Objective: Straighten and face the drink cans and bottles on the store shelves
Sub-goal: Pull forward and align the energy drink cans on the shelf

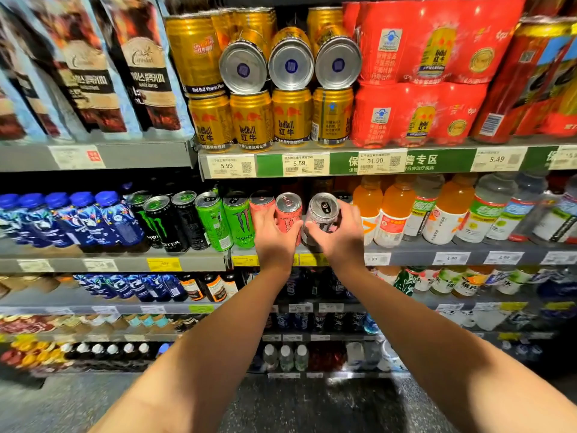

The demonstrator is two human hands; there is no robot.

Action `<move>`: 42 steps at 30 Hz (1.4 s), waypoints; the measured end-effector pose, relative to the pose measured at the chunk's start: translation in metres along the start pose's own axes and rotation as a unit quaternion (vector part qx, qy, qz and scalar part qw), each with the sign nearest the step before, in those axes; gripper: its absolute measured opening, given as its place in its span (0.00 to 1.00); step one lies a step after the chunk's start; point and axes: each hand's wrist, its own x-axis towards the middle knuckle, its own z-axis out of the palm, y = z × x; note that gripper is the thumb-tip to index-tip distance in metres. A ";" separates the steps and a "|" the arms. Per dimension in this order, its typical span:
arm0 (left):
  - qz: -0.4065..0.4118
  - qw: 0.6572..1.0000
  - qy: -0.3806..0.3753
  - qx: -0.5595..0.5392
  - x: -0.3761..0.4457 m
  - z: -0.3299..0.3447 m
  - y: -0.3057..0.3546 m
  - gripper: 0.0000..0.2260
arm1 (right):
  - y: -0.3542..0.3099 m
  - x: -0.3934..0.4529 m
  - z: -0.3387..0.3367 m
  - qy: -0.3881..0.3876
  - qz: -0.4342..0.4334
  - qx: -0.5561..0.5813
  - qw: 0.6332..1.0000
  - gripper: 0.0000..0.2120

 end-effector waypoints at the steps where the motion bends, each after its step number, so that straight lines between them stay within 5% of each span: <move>1: 0.004 1.000 0.001 0.010 0.000 0.000 -0.002 0.28 | -0.002 0.002 0.003 0.002 0.008 -0.009 1.000 0.27; 18: 0.008 0.997 0.074 0.011 0.010 0.015 -0.009 0.27 | -0.021 0.021 0.028 -0.008 0.122 -0.088 0.989 0.30; 42: -0.051 0.992 0.101 -0.059 0.011 0.030 -0.011 0.27 | -0.018 0.015 0.042 0.007 0.125 -0.064 0.990 0.29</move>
